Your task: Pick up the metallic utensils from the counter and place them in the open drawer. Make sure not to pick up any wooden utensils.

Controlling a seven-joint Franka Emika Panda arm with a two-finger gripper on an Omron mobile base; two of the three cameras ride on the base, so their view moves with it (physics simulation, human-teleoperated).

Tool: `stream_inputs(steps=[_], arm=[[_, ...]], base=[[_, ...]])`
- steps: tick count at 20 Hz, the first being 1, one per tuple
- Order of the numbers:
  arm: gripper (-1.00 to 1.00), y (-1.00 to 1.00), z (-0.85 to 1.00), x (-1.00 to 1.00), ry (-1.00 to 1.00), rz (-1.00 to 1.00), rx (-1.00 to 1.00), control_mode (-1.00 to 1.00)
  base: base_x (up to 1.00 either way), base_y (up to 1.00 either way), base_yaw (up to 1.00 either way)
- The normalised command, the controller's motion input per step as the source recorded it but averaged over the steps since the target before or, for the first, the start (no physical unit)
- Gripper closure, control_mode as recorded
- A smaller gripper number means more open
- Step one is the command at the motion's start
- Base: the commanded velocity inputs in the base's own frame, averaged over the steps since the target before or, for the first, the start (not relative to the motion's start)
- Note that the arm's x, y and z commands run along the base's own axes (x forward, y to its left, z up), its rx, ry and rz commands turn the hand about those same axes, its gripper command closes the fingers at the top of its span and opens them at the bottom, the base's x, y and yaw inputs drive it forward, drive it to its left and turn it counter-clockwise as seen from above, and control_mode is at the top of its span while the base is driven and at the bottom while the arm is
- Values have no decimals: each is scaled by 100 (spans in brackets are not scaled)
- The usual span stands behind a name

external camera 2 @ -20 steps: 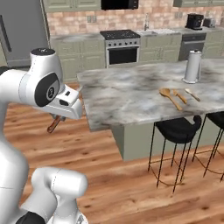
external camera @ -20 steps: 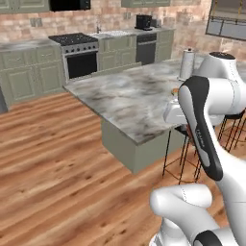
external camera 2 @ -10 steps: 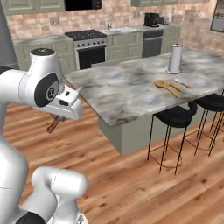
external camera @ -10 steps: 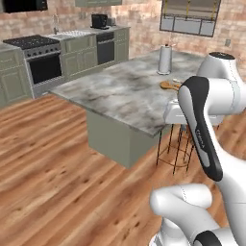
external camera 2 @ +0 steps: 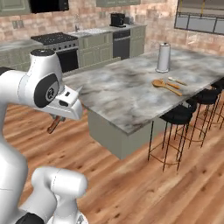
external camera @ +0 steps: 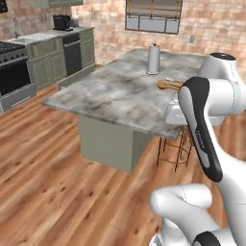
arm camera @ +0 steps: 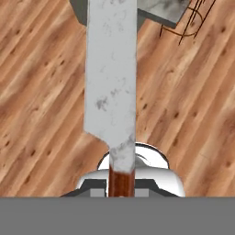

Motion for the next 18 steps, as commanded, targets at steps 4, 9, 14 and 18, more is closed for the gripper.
stream_inputs(steps=[4, 9, 14, 18], arm=[[100, 0, 0, 0, 0, 0, 0, 100], [100, 0, 0, 0, 0, 0, 0, 100], [100, 0, 0, 0, 0, 0, 0, 100], [100, 0, 0, 0, 0, 0, 0, 100]], base=[[51, 100, -31], [57, 100, -30], [27, 100, -24], [13, 100, -16]])
